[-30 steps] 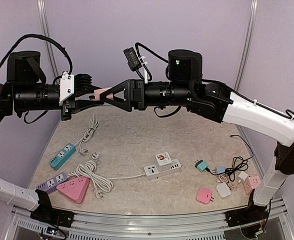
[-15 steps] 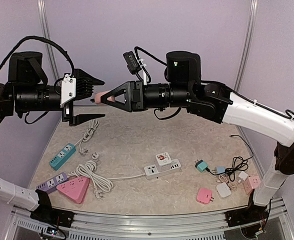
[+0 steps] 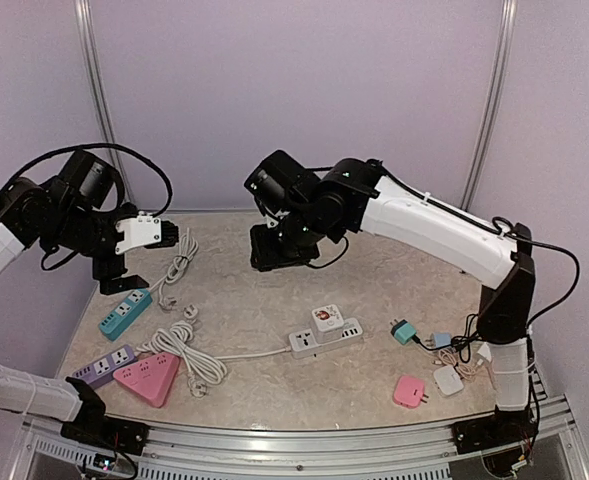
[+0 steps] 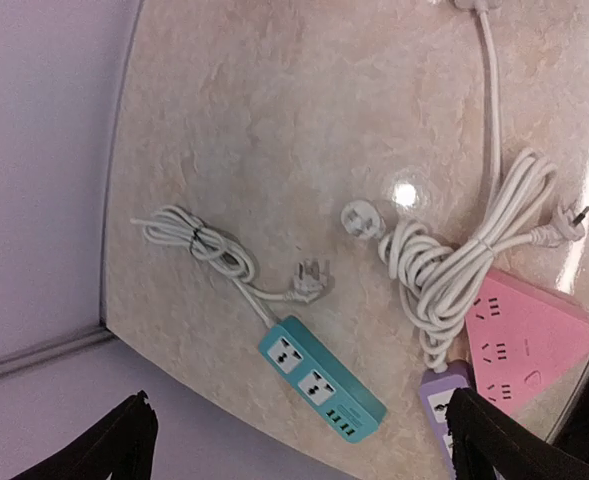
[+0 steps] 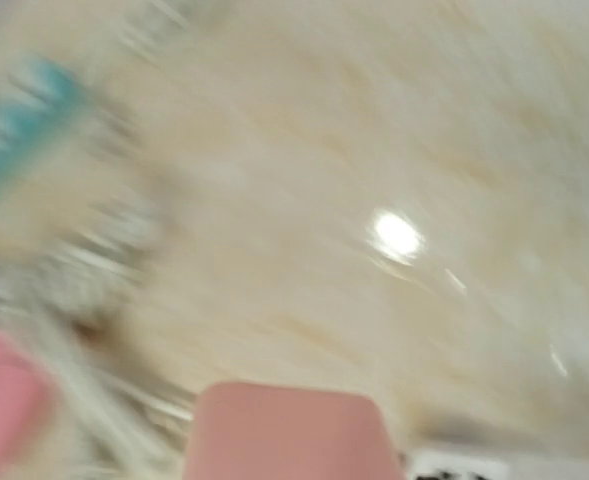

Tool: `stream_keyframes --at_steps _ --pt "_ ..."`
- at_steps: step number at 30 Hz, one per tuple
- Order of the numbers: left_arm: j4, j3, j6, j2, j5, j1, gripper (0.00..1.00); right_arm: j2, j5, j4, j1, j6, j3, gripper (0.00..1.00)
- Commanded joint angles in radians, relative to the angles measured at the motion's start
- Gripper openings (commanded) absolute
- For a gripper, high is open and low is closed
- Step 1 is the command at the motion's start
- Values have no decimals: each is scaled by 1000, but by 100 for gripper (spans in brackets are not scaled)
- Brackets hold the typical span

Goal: Insert the plug
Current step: Pick up the plug from the center of the board.

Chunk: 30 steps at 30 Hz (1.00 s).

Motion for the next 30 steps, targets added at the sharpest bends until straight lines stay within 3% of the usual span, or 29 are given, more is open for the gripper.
stream_keyframes --at_steps 1,6,10,19,30 --pt "-153 -119 -138 35 -21 160 99 142 95 -317 3 10 116 0" --pt "65 -319 -155 5 87 339 99 226 93 -398 3 20 141 0" --pt "175 -427 -185 0 163 393 99 274 115 -486 -3 40 143 0" --pt "262 -460 -269 23 266 395 99 317 80 -561 -3 70 96 0" --pt "185 -364 -242 19 259 311 97 285 51 -562 -13 71 -9 0"
